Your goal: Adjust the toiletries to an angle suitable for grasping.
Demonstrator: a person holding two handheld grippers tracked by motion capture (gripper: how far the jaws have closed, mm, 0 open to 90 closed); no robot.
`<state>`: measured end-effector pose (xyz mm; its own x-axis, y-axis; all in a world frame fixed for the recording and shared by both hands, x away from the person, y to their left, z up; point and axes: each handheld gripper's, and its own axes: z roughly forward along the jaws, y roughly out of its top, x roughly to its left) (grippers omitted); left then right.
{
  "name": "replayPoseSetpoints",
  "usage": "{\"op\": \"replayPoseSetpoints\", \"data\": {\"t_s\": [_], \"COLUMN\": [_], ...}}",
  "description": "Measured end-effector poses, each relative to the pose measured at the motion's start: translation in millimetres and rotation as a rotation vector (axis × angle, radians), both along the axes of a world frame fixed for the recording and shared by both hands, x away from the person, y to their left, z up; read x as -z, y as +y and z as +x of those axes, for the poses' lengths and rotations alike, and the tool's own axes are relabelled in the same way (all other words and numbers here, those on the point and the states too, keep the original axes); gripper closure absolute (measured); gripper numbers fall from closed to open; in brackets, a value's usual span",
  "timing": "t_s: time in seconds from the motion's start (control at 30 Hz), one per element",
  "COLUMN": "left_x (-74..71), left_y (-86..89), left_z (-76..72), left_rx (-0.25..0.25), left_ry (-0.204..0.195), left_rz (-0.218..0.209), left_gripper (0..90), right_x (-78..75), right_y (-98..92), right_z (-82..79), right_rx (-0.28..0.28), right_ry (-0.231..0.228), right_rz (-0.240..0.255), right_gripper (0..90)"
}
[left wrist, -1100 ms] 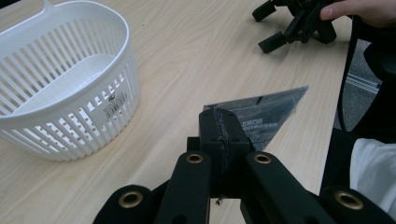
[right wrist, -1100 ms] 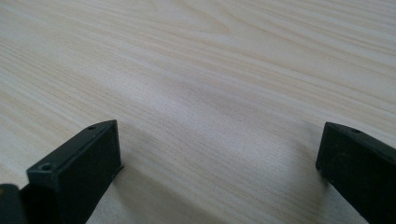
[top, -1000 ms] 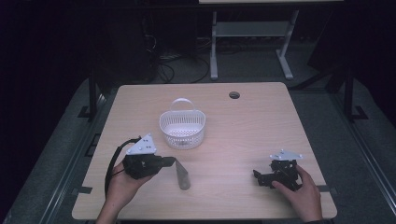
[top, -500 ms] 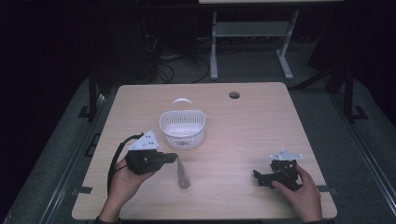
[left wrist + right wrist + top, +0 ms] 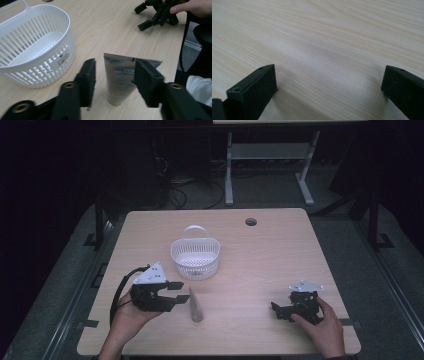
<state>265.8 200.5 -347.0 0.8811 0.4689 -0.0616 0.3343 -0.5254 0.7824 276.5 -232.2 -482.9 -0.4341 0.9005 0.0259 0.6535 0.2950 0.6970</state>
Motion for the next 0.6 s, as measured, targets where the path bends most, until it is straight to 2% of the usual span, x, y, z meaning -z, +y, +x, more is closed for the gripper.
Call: {"op": "replayPoseSetpoints", "data": {"t_s": [0.17,0.33,0.6], "left_x": [0.0,-1.1,-4.1], "left_y": [-3.2,-10.5,-19.6], "left_z": [-2.4,-3.0,-1.5], "left_rx": [0.021,0.043,0.068], "left_ry": [0.017,0.011,0.006], "left_rz": [-0.001,0.032,0.056], "left_gripper": [32.3,17.8,14.7], "right_x": [0.0,0.0,0.0], "right_y": [0.0,0.0,0.0], "right_z": [0.0,0.0,0.0], "right_rx": [0.000,0.000,0.000], "right_ry": [0.000,0.000,0.000], "right_rz": [0.000,0.000,0.000], "right_gripper": [0.0,0.0,0.0]}}
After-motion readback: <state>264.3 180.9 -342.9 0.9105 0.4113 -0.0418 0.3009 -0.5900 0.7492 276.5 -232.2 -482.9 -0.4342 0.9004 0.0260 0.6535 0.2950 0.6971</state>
